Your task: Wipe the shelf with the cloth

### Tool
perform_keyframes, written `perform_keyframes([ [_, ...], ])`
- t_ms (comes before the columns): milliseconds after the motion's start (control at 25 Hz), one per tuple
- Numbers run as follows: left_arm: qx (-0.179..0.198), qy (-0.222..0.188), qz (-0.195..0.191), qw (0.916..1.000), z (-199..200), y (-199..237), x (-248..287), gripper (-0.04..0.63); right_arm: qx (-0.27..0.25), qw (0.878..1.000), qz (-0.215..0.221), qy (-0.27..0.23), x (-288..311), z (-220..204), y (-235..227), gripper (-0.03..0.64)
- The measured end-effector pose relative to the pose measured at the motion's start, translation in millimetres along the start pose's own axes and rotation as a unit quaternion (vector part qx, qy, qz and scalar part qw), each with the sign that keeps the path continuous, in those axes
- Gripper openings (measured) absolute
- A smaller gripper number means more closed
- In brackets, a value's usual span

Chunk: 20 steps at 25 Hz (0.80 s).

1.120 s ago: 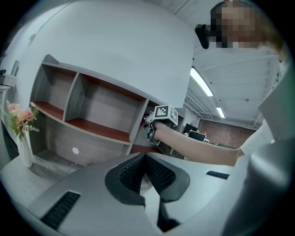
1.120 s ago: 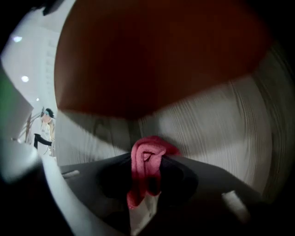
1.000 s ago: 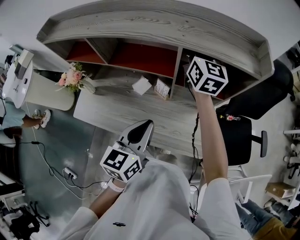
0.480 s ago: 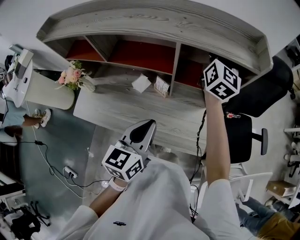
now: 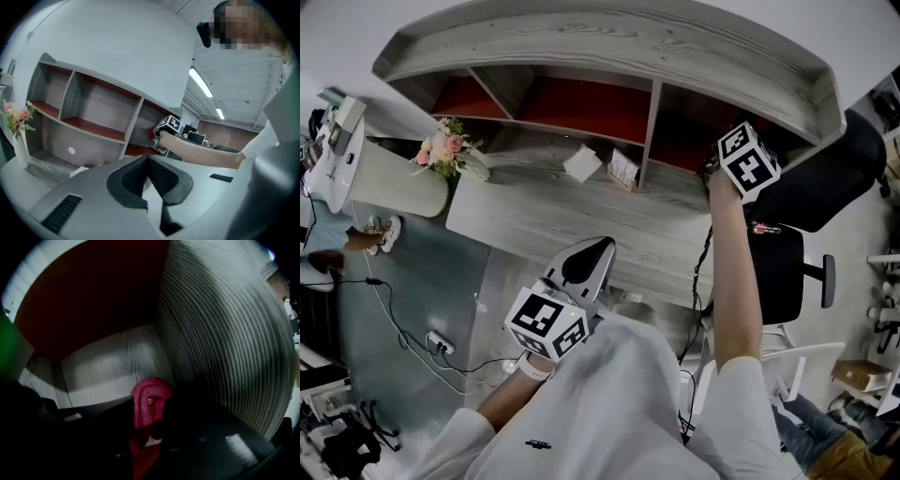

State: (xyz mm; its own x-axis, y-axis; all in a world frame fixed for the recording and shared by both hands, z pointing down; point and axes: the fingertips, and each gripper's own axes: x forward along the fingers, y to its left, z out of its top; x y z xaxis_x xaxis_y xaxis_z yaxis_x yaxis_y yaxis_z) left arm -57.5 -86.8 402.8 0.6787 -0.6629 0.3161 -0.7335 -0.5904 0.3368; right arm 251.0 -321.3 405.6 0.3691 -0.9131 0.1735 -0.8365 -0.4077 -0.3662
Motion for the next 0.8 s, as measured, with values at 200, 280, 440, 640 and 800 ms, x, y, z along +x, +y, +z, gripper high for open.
perform_keyframes([
  [200,-0.003,0.002,0.006,1.0000,-1.8,5.9,-3.4,0.006,0.012,0.993,-0.015,0.117,8.4,-51.2,-2.8,0.126],
  [280,-0.005,0.005,0.007,1.0000,-2.7,6.0,-3.7,0.006,0.016,0.987,0.006,0.162,12.3,-76.3,7.5,0.126],
  [440,-0.003,0.001,0.011,0.9999,1.8,8.3,-4.3,0.006,0.017,0.984,0.049,0.173,10.6,-86.2,38.1,0.126],
  [640,0.002,0.005,0.012,0.9999,2.7,9.5,-1.4,0.006,-0.016,0.981,0.123,0.152,4.1,-83.1,77.2,0.126],
  [800,0.008,0.009,0.002,0.9999,3.0,2.9,5.0,0.006,-0.050,0.975,0.185,0.114,-3.1,-68.0,96.1,0.126],
])
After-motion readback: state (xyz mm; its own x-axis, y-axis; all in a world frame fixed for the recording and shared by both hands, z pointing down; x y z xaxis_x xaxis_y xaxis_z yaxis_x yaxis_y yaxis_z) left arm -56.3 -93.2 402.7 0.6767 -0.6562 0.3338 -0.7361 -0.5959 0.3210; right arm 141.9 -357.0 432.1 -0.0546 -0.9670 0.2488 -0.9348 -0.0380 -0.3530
